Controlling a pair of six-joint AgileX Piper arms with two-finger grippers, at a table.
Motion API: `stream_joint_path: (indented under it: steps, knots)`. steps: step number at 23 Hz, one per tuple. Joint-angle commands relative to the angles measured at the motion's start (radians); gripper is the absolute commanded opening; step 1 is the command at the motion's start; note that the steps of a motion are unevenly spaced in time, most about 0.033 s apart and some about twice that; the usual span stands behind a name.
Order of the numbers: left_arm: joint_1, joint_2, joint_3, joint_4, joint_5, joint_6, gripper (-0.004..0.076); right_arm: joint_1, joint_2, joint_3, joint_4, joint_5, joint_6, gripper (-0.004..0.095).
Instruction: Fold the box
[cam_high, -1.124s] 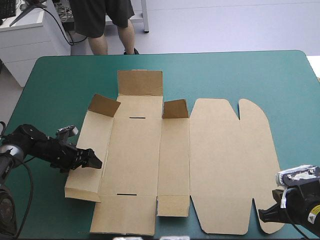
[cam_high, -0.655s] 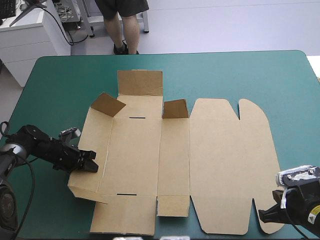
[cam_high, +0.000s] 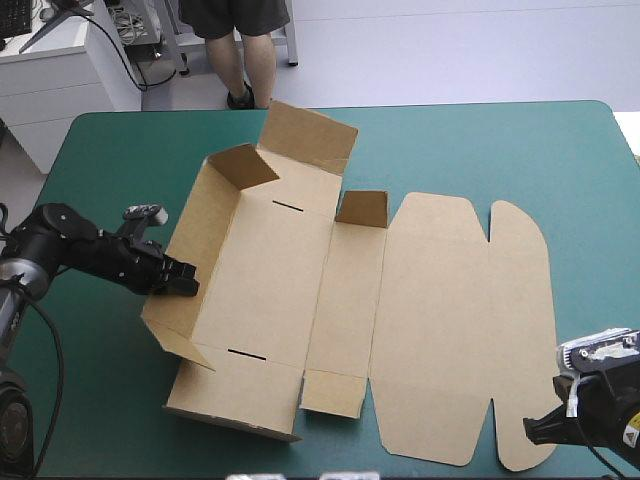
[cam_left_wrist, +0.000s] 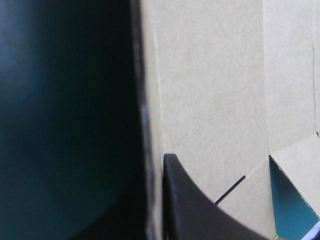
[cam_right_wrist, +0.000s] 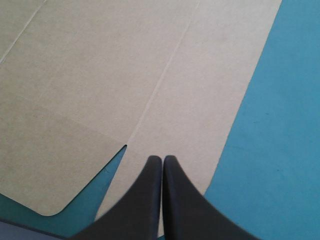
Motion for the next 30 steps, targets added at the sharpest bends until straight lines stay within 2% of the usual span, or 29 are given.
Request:
stream_joint_path:
  steps: [1, 6, 10, 14, 16, 20, 26, 30]
  knots:
    - [-0.123, -0.046, -0.177, 0.109, 0.095, -0.080, -0.0008, -0.005, 0.007, -0.081, -0.041, -0.028, -0.010, -0.0014]
    - [-0.307, -0.046, -0.394, 0.426, 0.035, -0.198, -0.0008, -0.005, 0.007, -0.167, -0.051, -0.008, -0.010, -0.0014]
    - [-0.425, -0.046, -0.477, 0.592, -0.025, -0.190, -0.0008, -0.005, 0.007, -0.194, -0.051, -0.006, -0.010, -0.0014]
    - [-0.524, -0.035, -0.488, 0.746, -0.139, -0.173, -0.0008, -0.005, 0.007, -0.197, -0.051, -0.004, -0.010, -0.0014]
    - [-0.577, -0.010, -0.488, 0.829, -0.211, -0.101, -0.0008, -0.005, 0.007, -0.197, -0.047, 0.003, -0.010, -0.0013]
    - [-0.638, 0.010, -0.486, 0.915, -0.265, -0.091, -0.0008, -0.005, 0.007, -0.197, -0.047, 0.003, 0.014, -0.0014]
    - [-0.819, 0.014, -0.478, 1.044, -0.399, -0.096, -0.0008, -0.005, 0.007, -0.197, -0.047, -0.004, 0.031, -0.0013]
    - [-0.867, 0.012, -0.465, 1.111, -0.476, -0.094, -0.0008, -0.005, 0.007, -0.197, -0.047, -0.004, 0.046, -0.0014]
